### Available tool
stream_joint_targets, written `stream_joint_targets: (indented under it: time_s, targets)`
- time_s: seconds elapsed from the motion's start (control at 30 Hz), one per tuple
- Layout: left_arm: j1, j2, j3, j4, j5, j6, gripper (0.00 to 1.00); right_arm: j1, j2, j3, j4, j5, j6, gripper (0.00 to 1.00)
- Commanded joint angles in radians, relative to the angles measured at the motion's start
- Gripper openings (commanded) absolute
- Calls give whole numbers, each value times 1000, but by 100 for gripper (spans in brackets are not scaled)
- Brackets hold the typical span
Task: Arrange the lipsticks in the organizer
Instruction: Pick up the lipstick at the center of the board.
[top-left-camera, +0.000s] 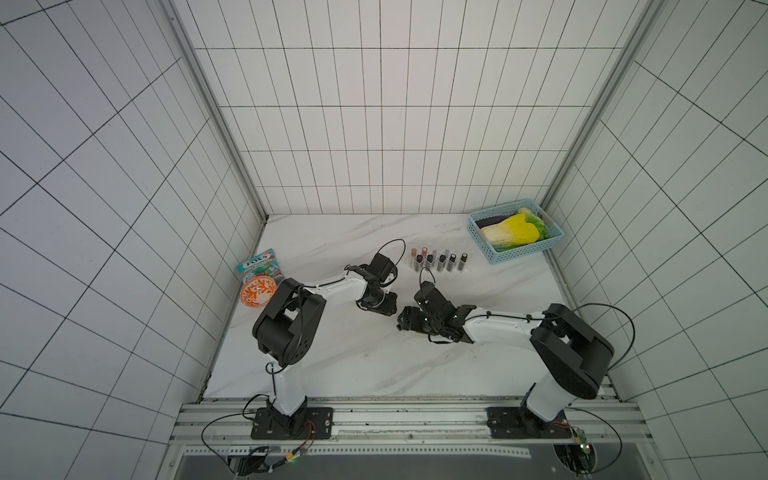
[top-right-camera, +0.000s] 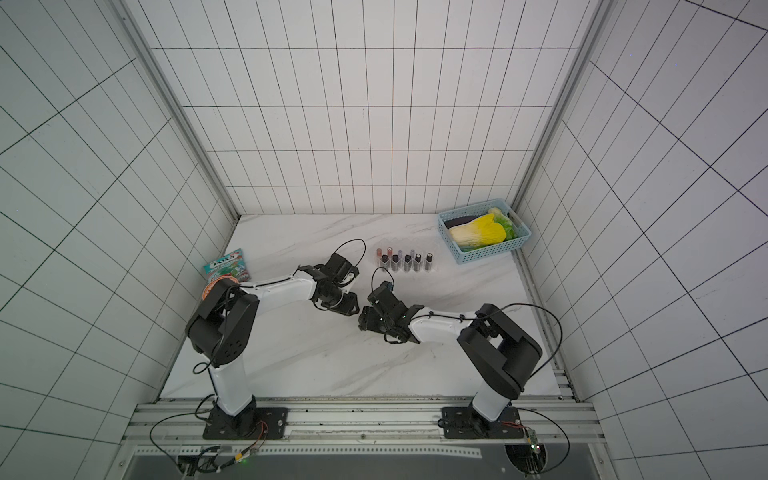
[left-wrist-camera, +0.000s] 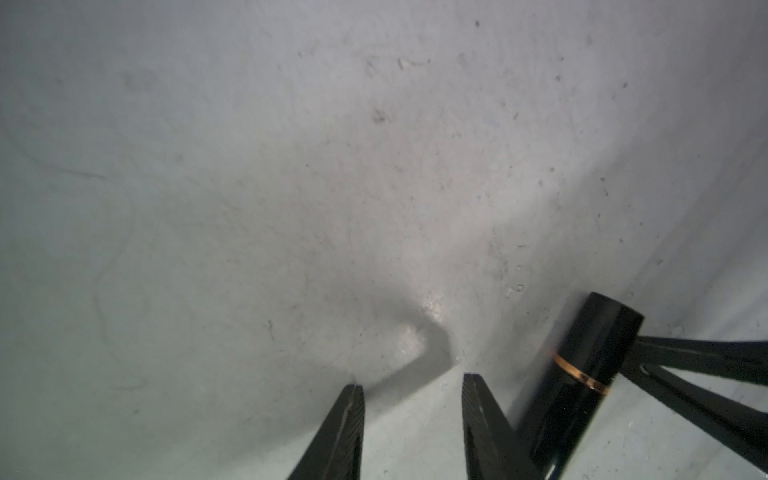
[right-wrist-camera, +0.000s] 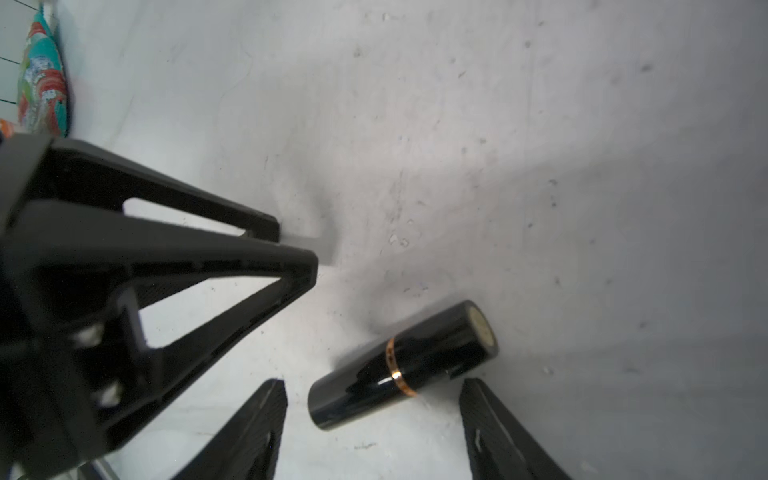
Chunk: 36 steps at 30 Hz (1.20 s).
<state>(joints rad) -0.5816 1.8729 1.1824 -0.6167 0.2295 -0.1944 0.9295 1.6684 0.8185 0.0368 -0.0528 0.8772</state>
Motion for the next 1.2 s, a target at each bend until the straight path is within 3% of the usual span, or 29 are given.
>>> stream_joint_targets:
  time_s: [0.0,0.23,0.63,1.0,1.07,1.17]
  targets:
    - [-4,-9,-18,-10,14,1,38,-19,58,59,-148,85,-61,66]
    - [-4,-9,-19,-13,17,0,38,-16,152,201,-298,126,-141,57]
    - [9,-26,-32,-12,23,-7,38,7,233,286,-379,105,-185,39]
    - [210,-100,-165,100,-32,-47,37,21,275,407,-639,97,-280,40]
    - [226,-141,-188,126,-49,-56,37,20,304,457,-704,98,-310,36]
    - [233,-220,-224,168,-92,-68,37,11,313,479,-735,99,-331,22]
